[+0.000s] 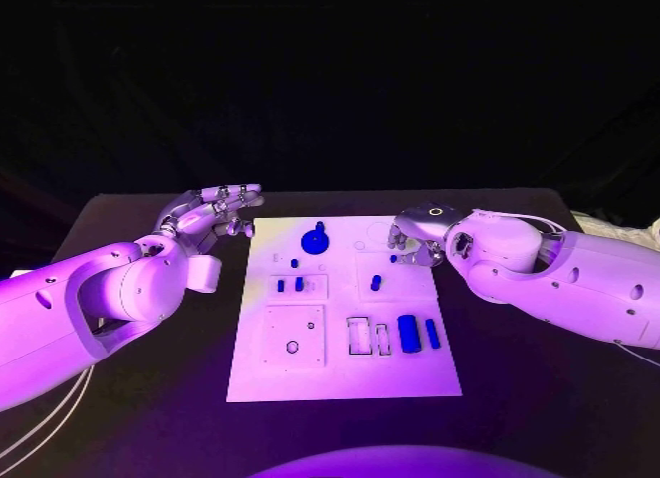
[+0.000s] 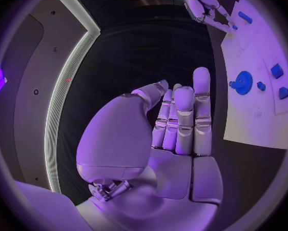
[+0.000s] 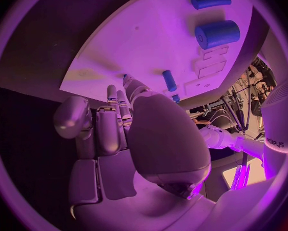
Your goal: Assemble the parts on the task board
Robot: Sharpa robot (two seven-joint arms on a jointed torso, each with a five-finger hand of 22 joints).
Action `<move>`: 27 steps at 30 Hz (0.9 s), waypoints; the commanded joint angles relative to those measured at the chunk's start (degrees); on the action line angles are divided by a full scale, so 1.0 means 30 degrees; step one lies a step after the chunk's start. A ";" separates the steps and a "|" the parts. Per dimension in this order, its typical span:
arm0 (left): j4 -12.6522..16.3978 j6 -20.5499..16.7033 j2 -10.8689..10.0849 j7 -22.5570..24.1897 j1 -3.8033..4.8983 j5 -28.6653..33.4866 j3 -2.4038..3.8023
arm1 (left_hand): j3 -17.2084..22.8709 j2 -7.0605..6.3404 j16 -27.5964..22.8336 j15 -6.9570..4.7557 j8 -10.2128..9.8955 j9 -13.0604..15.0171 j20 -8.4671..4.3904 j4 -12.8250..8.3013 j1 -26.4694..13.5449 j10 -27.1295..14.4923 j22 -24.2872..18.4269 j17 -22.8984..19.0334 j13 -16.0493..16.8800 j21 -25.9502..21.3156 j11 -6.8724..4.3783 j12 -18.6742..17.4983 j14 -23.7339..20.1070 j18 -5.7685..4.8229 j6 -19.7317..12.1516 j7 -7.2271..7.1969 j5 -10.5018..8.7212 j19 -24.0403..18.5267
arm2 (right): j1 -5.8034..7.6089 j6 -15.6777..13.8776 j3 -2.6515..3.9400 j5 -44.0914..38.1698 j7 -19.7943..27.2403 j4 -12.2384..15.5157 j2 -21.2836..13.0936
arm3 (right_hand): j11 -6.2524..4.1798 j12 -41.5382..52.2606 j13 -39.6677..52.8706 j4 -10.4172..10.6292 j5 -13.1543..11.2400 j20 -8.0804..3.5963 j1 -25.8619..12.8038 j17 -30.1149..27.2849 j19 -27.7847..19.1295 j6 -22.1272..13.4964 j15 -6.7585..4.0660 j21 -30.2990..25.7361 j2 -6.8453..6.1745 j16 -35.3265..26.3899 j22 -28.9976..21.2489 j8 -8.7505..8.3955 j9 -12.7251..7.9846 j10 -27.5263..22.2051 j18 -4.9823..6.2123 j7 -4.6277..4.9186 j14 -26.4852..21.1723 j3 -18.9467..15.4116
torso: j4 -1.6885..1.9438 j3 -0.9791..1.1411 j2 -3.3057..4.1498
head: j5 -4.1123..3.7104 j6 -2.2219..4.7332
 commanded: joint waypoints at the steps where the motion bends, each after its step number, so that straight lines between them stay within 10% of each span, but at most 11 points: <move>1: 0.0052 0.0362 0.0011 0.0506 -0.0003 0.0533 0.0010 | -0.0109 0.0120 -0.0097 0.0002 0.0098 0.0013 -0.0003 -0.0025 -0.0084 0.0096 -0.0019 -0.0040 0.0025 -0.0091 -0.0054 0.0123 -0.0137 0.0232 0.0166 -0.0001 -0.0072 -0.0075 | -0.0063 0.0609 -0.0016 -0.0431 0.0002 -0.0079 0.0159 | -0.0051 -0.0075 -0.0145 -0.0015 -0.0132 -0.0083 0.0094 -0.0045 0.0015 0.0121 -0.0128 -0.0126 -0.0089 -0.0141 -0.0019 -0.0074 -0.0015 0.0211 0.0140 -0.0078 0.0884 0.0222 | 0.0027 0.0018 -0.0001 | 0.0015 -0.0035; 27: 0.0018 0.0253 0.0037 0.0585 -0.0017 0.0282 0.0006 | -0.0277 0.0113 -0.0232 -0.0005 0.0118 -0.0007 -0.0016 -0.0127 -0.0005 -0.0002 -0.0099 -0.0287 0.0051 -0.0209 -0.0051 0.0228 -0.0266 0.0228 0.0098 0.0006 -0.0061 -0.0086 | -0.0381 0.1329 -0.0075 -0.0519 -0.0014 -0.0683 0.0670 | -0.0160 -0.0181 -0.1153 -0.1066 -0.0417 -0.0005 0.0426 0.0017 0.0233 0.1044 -0.0030 -0.0094 0.0126 -0.0020 0.0127 0.0036 0.0168 0.1520 0.0105 -0.0088 0.0971 0.2539 | -0.0010 0.0009 -0.0014 | 0.0109 -0.0213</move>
